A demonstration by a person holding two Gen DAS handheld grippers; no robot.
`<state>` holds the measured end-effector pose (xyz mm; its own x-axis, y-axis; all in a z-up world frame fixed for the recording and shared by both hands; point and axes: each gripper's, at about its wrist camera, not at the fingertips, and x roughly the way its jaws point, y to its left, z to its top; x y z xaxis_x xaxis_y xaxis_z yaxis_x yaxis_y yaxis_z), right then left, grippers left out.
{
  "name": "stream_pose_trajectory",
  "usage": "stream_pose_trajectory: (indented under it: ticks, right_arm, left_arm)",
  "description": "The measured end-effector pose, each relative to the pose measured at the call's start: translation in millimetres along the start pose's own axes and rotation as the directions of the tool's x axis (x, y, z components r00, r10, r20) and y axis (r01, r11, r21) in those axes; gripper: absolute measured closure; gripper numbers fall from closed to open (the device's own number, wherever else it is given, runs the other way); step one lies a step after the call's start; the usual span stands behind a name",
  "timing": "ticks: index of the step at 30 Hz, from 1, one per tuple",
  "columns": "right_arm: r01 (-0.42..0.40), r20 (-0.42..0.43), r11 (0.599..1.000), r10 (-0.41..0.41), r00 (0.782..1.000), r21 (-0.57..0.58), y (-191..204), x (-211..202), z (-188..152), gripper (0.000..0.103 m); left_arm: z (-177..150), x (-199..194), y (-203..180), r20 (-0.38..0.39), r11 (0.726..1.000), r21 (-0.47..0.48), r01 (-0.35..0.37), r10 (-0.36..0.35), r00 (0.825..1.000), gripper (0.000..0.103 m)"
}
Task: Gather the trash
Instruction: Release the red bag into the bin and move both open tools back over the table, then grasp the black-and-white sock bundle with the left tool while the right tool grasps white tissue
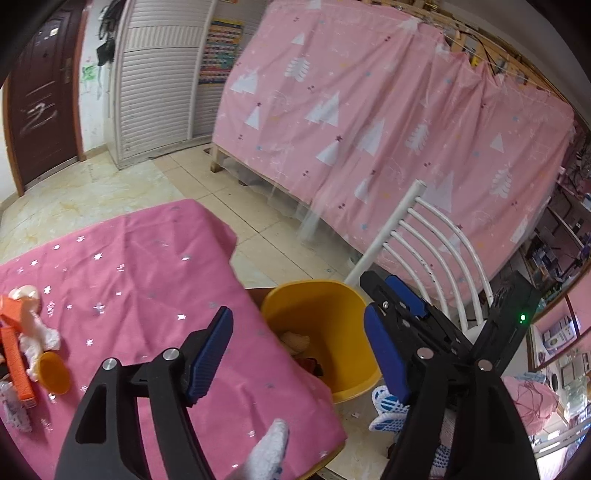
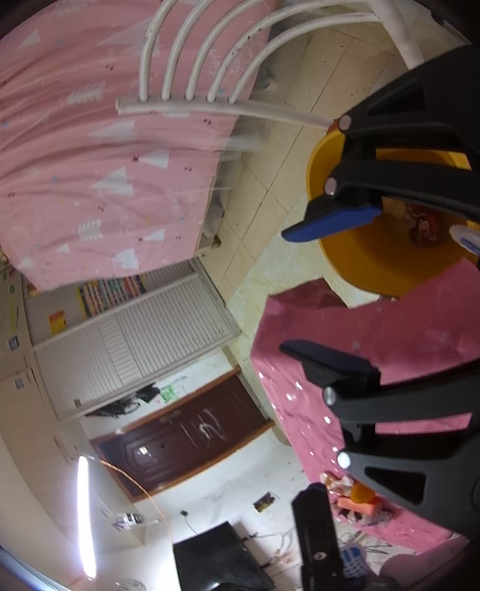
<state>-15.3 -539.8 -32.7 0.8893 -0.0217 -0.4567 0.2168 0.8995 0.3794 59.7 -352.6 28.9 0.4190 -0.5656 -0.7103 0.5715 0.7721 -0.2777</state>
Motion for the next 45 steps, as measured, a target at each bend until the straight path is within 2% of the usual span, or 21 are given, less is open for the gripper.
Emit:
stream_pose_trajectory:
  ticks: [13, 21, 27, 32, 45]
  right_arm:
    - [-0.075, -0.059, 0.993, 0.069, 0.996, -0.093, 59, 18, -6, 0.045]
    - [-0.134, -0.11, 0.976, 0.116, 0.987, -0.17, 101, 33, -9, 0.045]
    - [-0.187, -0.154, 0.957, 0.155, 0.976, -0.22, 134, 43, -17, 0.043]
    - [-0.22, -0.185, 0.941, 0.175, 0.967, -0.259, 158, 49, -25, 0.041]
    - [-0.277, -0.244, 0.9, 0.201, 0.949, -0.336, 213, 60, -40, 0.041]
  left_arm:
    - [-1, -32, 51, 0.046, 0.994, -0.093, -0.059, 0.063, 0.997, 0.035]
    - [-6, -52, 89, 0.071, 0.98, -0.161, -0.114, 0.127, 0.989, 0.034]
    - [-12, -66, 129, 0.068, 0.956, -0.229, -0.184, 0.205, 0.976, 0.033]
    - [-17, -78, 165, 0.069, 0.924, -0.297, -0.241, 0.273, 0.96, 0.032]
    - [-35, -95, 238, 0.043, 0.865, -0.411, -0.29, 0.336, 0.941, 0.031]
